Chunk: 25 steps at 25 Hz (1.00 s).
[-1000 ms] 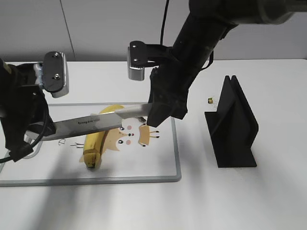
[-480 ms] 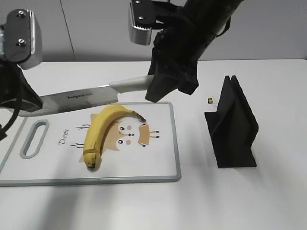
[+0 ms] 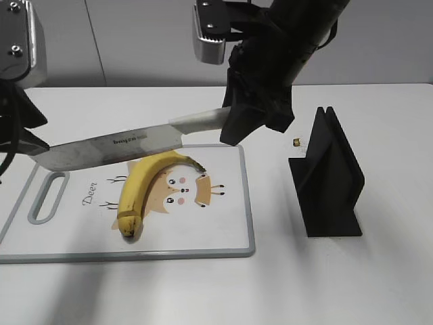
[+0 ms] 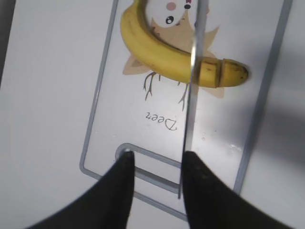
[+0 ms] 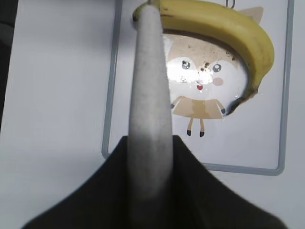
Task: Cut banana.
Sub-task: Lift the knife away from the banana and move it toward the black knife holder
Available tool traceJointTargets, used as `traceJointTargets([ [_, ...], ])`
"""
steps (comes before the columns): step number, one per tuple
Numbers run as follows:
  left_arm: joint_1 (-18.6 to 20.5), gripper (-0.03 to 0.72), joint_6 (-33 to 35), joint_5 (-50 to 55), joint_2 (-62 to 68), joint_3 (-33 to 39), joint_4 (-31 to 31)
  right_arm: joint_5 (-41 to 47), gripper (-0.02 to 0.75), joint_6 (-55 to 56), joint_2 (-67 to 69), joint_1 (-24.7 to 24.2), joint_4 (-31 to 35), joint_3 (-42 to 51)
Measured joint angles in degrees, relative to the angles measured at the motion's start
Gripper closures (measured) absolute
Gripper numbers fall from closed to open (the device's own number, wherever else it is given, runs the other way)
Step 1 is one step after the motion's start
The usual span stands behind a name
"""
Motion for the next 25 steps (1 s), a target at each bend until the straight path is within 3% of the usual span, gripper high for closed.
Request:
traceJointTargets([
  [3,0.06,0.181,-0.24,-1.66,-0.79,0.0,0.12,0.17,0.573,0.14,0.0,0.0,-0.19,0.0],
  [6,0.34,0.137,-3.18,-3.59,-2.27,0.0,0.84,0.47,0.573,2.09,0.0,0.0,-0.86,-0.13],
  [13,4.3,0.125,-16.92,-5.09,-7.76,0.0,2.84,1.59,0.573,13.9,-0.25,0.0,-4.66,-4.61],
  [21,14.51,0.124,-37.76,-3.26,-12.29,0.0,3.23,3.42,0.573,29.4,-1.65,0.0,-5.69,-9.13],
  [25,17.26,0.124,-44.56,3.68,-13.24,0.0,3.29,3.71,0.573,40.15,-2.73,0.0,-7.7,-9.13],
])
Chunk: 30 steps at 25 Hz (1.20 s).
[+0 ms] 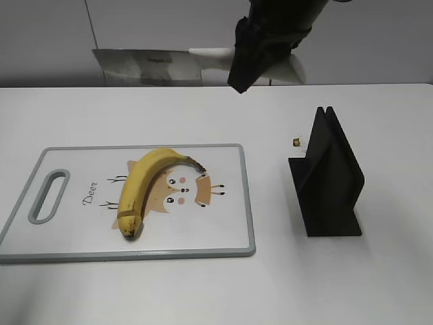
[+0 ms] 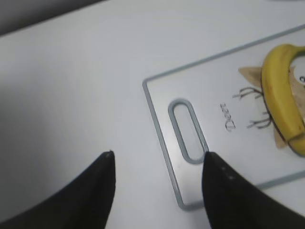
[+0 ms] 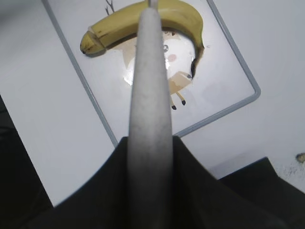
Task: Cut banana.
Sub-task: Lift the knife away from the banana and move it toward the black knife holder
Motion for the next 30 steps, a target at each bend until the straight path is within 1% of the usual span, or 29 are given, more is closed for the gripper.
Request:
traceJointTargets([
  [4,0.32,0.124,-2.87,8.48,-0.48,0.53,0.0,0.12,0.573,7.42,-2.87,0.0,-0.56,1.05],
  [7,0.32,0.124,-3.48,9.1,-3.59,3.08,0.0,0.12,0.573,11.49,-6.4,0.0,-0.56,4.24],
  [10,0.32,0.124,-4.26,8.44,-9.09,6.87,0.0,-0.21,0.573,16.73,-10.75,0.0,-1.2,9.4],
  [12,0.32,0.124,-5.23,8.07,-12.83,9.34,0.29,-2.51,0.573,20.07,-14.1,0.0,-1.52,13.3],
  [18,0.32,0.133,-9.3,7.85,-23.43,15.96,1.52,-13.62,0.573,29.11,-22.67,0.0,-2.89,25.38],
  [24,0.32,0.133,-10.43,7.87,-33.15,20.71,3.21,-21.52,0.574,39.62,-30.53,0.0,-8.36,36.39],
  [27,0.32,0.133,-11.38,8.65,-38.28,21.84,3.68,-24.82,0.574,46.99,-34.99,0.0,-12.46,41.23],
  [30,0.32,0.133,-12.63,10.9,-42.95,22.27,3.89,-26.19,0.574,53.96,-39.33,0.0,-17.4,45.0],
])
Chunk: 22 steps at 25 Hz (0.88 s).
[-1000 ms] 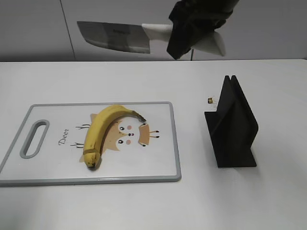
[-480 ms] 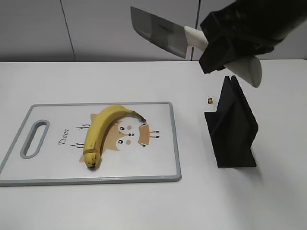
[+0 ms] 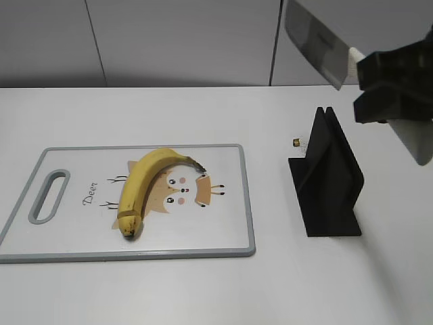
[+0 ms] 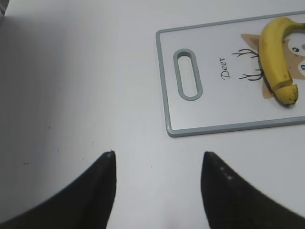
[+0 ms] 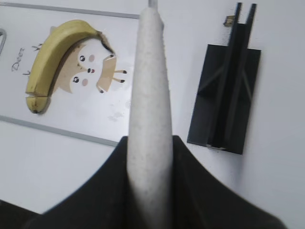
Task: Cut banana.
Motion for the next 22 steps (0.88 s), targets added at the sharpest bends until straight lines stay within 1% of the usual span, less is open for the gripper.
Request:
traceJointTargets([
  [2,0.0,0.134,-0.28,1.7,-3.32,0.0,0.0,-0.14,0.574,3.82,-2.49,0.0,-3.3,1.99],
  [4,0.0,0.134,-0.43,3.25,-6.11,0.0,0.04,-0.13,0.574,6.98,-4.18,0.0,-5.27,3.38],
  [8,0.0,0.135,-0.83,6.15,-11.74,0.12,0.04,-0.28,0.574,9.39,-5.9,0.0,-6.27,5.4],
  [12,0.0,0.135,-2.66,7.94,-17.1,1.14,0.42,-1.37,0.574,11.06,-6.1,0.0,-7.46,7.89],
  [16,0.0,0.135,-3.68,7.71,-17.61,1.21,0.97,-3.93,0.574,13.52,-6.1,0.0,-9.7,10.46],
  [19,0.0,0.135,-3.74,4.21,-17.61,2.49,1.03,-4.83,0.574,15.6,-5.97,0.0,-11.94,11.82],
  [22,0.0,0.135,-3.86,2.98,-17.61,3.27,1.03,-4.96,0.574,16.08,-5.07,0.0,-12.51,12.69],
])
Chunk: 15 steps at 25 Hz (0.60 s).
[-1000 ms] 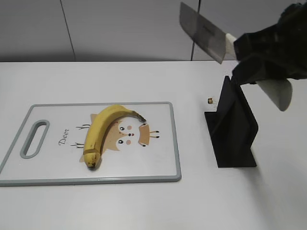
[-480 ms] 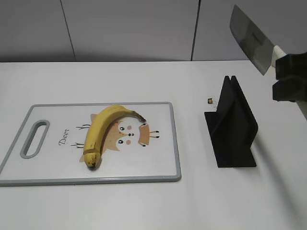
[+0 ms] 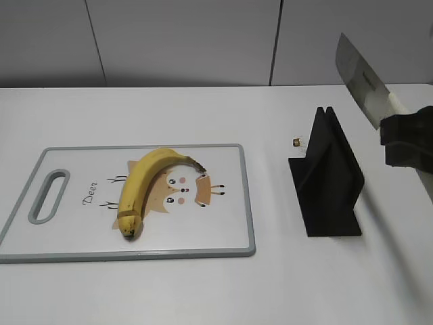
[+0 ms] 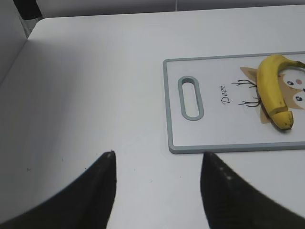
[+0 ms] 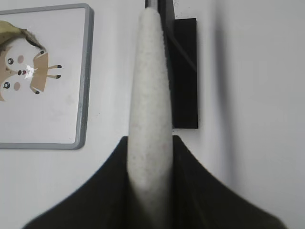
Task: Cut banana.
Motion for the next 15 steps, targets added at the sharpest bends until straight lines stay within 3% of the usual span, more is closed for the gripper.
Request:
traceJointTargets([
  [11,0.0,0.137,0.0,-0.53,0.0,0.13,0.02,-3.48,0.574,0.36,7.65,0.0,-0.15,0.29],
  [15,0.0,0.137,0.0,-0.53,0.0,0.13,-0.01,-5.02,0.574,2.54,8.72,0.0,-3.03,0.29],
])
